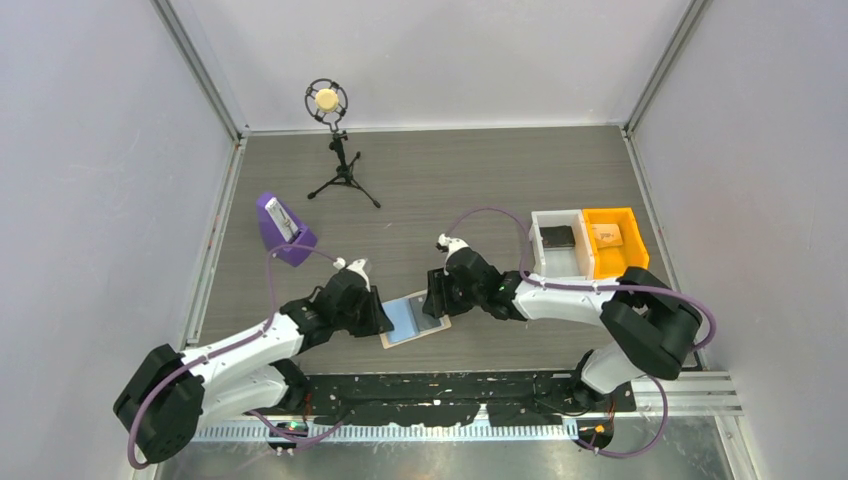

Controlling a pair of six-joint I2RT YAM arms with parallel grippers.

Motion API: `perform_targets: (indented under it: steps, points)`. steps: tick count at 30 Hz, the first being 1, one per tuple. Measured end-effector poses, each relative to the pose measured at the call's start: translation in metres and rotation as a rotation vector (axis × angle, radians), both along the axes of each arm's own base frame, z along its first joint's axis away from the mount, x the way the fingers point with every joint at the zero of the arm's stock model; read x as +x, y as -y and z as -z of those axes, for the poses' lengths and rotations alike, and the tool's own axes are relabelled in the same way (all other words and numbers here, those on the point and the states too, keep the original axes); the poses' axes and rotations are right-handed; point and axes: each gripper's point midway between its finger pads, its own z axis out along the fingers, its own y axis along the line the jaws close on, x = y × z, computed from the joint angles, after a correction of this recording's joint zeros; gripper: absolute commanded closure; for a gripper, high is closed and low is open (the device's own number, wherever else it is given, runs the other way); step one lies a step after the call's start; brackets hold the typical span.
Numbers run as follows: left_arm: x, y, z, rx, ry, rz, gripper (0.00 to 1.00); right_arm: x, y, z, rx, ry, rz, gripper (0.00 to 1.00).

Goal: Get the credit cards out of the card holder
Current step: Remove the credit card from the card holder.

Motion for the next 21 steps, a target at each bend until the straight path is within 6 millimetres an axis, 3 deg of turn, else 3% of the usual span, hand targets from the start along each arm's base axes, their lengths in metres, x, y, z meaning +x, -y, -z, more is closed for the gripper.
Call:
perform_targets:
  steps: [6,21]
  points:
    - [-0.004,-0.003,0.007,0.008,-0.011,0.001,0.81,-0.002,0.002,0.014,-0.031,-0.025,-0.001,0.47]
    - [-0.002,0.0,0.01,0.003,-0.012,0.005,0.81,-0.004,-0.006,0.012,0.044,-0.05,-0.016,0.49]
